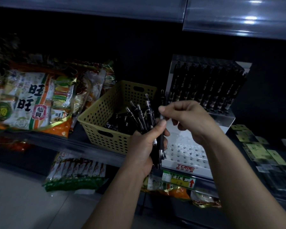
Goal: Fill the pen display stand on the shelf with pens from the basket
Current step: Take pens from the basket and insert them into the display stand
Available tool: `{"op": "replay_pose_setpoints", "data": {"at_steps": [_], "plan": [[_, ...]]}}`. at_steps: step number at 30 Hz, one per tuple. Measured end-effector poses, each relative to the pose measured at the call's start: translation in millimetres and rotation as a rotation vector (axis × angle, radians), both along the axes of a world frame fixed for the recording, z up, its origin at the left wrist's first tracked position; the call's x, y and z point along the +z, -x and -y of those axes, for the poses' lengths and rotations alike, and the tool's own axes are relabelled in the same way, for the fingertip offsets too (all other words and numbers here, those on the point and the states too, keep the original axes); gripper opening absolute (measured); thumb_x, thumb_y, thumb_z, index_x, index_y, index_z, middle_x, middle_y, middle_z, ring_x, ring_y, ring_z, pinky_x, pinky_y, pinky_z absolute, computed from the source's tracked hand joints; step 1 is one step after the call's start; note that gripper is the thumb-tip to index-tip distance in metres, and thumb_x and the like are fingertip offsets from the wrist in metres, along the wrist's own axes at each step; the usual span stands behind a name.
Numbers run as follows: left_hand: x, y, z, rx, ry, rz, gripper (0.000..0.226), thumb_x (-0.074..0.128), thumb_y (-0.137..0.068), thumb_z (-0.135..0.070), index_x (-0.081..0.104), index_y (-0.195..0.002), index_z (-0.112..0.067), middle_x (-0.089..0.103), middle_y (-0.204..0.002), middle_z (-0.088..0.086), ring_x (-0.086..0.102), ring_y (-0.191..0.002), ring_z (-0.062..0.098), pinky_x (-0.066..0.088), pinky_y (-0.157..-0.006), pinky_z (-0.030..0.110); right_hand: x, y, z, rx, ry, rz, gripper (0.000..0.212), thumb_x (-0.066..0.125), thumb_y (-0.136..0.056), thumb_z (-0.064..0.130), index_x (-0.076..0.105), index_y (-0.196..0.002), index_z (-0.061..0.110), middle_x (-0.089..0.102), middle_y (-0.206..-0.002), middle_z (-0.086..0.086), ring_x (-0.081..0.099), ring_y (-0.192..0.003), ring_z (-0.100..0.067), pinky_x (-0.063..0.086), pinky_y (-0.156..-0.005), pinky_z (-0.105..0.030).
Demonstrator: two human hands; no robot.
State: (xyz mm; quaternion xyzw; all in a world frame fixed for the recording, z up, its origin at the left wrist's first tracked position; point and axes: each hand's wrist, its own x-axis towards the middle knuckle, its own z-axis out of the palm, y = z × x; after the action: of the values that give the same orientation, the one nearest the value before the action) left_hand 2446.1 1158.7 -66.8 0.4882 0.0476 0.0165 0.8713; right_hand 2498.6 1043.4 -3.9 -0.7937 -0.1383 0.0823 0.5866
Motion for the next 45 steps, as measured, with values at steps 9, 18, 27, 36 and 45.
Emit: {"op": "replay_pose_setpoints", "data": {"at_steps": [9,18,27,36,45], "plan": [[3,2,3,-0.026,-0.082,-0.025,0.018,0.072,-0.075,-0.026,0.067,-0.086,-0.013,0.057,-0.063,0.005,0.042,-0.041,0.012,0.034,-0.043,0.022,0,-7,12,0.052,-0.262,-0.071,0.010,0.068,-0.082,0.017,0.063,-0.085,0.008,0.065,-0.072,-0.006,0.057,-0.057,-0.012,0.040,-0.048,-0.021],[-1,1,6,0.101,-0.088,-0.039,0.018,0.073,-0.078,-0.023,0.066,-0.088,-0.010,0.058,-0.064,0.001,0.044,-0.042,0.012,0.035,-0.043,0.023,-3,-9,17,0.064,-0.239,-0.110,0.024,0.077,-0.058,0.021,0.064,-0.075,0.009,0.063,-0.062,-0.003,0.060,-0.054,-0.012,0.049,-0.049,-0.019],[-5,-2,9,0.195,-0.134,-0.042,0.009,0.073,-0.080,-0.018,0.066,-0.082,-0.013,0.063,-0.067,0.001,0.046,-0.044,0.013,0.038,-0.044,0.023,-4,-11,15,-0.014,-0.325,-0.113,0.017,0.074,-0.066,0.007,0.065,-0.079,0.010,0.066,-0.064,-0.001,0.064,-0.059,-0.014,0.053,-0.054,-0.020],[-7,-1,13,0.071,-0.159,-0.159,0.005,0.064,-0.089,-0.016,0.065,-0.092,-0.011,0.065,-0.066,0.002,0.044,-0.043,0.015,0.038,-0.043,0.024,-6,-16,15,-0.403,-0.328,0.315,0.013,0.069,-0.085,0.008,0.066,-0.089,0.021,0.064,-0.077,0.003,0.063,-0.076,-0.010,0.057,-0.076,-0.030],[-9,-2,14,0.068,-0.191,-0.154,0.011,0.058,-0.091,-0.011,0.057,-0.100,-0.004,0.068,-0.067,0.004,0.044,-0.041,0.015,0.037,-0.045,0.023,-11,-21,9,-0.533,-0.046,0.563,0.022,0.069,-0.085,0.016,0.053,-0.074,0.026,0.053,-0.066,0.017,0.052,-0.059,0.007,0.039,-0.058,-0.009]]}}
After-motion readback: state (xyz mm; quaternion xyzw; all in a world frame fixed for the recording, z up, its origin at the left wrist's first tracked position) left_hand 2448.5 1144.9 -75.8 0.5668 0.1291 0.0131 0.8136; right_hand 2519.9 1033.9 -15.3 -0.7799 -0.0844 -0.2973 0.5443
